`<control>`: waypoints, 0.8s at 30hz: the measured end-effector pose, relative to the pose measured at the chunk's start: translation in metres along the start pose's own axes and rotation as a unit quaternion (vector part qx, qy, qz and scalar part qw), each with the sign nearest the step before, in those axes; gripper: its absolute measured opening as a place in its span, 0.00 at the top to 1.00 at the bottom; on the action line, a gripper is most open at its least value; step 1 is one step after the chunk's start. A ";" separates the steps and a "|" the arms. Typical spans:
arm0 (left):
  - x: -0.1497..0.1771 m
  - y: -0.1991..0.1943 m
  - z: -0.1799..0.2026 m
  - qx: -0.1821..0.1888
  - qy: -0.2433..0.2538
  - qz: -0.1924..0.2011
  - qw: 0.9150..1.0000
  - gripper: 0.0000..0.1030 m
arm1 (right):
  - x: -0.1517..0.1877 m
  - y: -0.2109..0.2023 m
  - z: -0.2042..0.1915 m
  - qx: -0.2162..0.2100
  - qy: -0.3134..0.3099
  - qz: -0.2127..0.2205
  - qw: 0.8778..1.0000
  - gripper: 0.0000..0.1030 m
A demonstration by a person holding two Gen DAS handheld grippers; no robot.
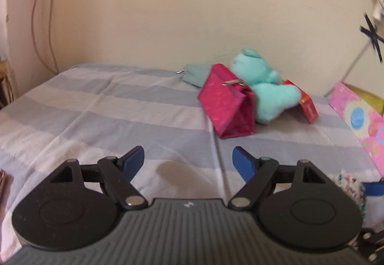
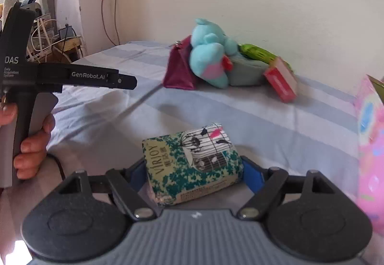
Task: Organize objects
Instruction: 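Move the right gripper to the green-white tissue pack and grasp it, then carry the tissue pack into the pink tin and open the right gripper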
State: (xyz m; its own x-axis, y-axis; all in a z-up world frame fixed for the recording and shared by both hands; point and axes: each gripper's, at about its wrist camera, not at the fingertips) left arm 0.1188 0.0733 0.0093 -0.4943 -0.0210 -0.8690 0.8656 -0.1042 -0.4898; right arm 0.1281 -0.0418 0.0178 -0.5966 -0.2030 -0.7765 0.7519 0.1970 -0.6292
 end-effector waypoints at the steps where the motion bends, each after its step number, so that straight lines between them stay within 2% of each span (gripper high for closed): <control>1: 0.002 -0.001 0.009 0.002 0.027 -0.001 1.000 0.20 | 0.010 -0.011 0.006 0.012 0.003 0.002 1.000 0.22; 4: 0.009 -0.003 0.028 0.015 0.078 -0.019 0.997 0.20 | 0.039 -0.042 0.020 0.049 0.020 0.014 0.998 0.22; 7: 0.014 0.000 0.037 0.046 0.066 -0.067 0.994 0.21 | 0.061 -0.067 0.039 0.081 0.062 0.018 0.995 0.22; 9: 0.021 -0.008 0.050 0.063 0.068 -0.068 0.993 0.21 | 0.072 -0.080 0.052 0.105 0.078 0.019 0.991 0.22; 11: 0.030 -0.019 0.072 0.073 0.095 -0.059 0.991 0.21 | 0.081 -0.092 0.064 0.123 0.096 0.022 0.988 0.21; 12: 0.034 -0.024 0.082 0.089 0.102 -0.058 0.989 0.21 | 0.085 -0.096 0.069 0.144 0.102 0.019 0.984 0.21; 13: 0.036 -0.026 0.092 0.122 0.101 -0.072 0.985 0.22 | 0.090 -0.100 0.076 0.157 0.113 0.016 0.981 0.21; 15: 0.042 -0.033 0.115 0.150 0.117 -0.076 0.979 0.20 | 0.096 -0.109 0.090 0.160 0.140 0.016 0.977 0.20; 17: 0.043 -0.039 0.140 0.190 0.130 -0.088 0.969 0.21 | 0.104 -0.115 0.096 0.182 0.151 0.015 0.972 0.18; 18: 0.042 -0.040 0.148 0.215 0.124 -0.098 0.964 0.22 | 0.109 -0.119 0.097 0.189 0.158 0.017 0.969 0.12; 22: 0.038 -0.042 0.181 0.312 0.088 -0.151 0.934 0.23 | 0.124 -0.139 0.100 0.184 0.181 0.049 0.965 0.03; 24: 0.040 -0.046 0.197 0.347 0.077 -0.172 0.919 0.23 | 0.134 -0.154 0.099 0.175 0.183 0.066 0.965 0.00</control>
State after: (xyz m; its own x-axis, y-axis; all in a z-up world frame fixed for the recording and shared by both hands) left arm 0.0433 -0.1182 0.0103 -0.6655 0.2662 -0.6973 0.3744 -0.6892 -0.6204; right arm -0.0399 -0.1939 0.0144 -0.4999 0.1664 -0.8500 0.8390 -0.1504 -0.5229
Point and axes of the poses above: each gripper's, at about its wrist camera, not at the fingertips, and y roughly the way its jaws point, z to its right, x to its underside, and after that the axes turned 5 degrees about x, right-handed
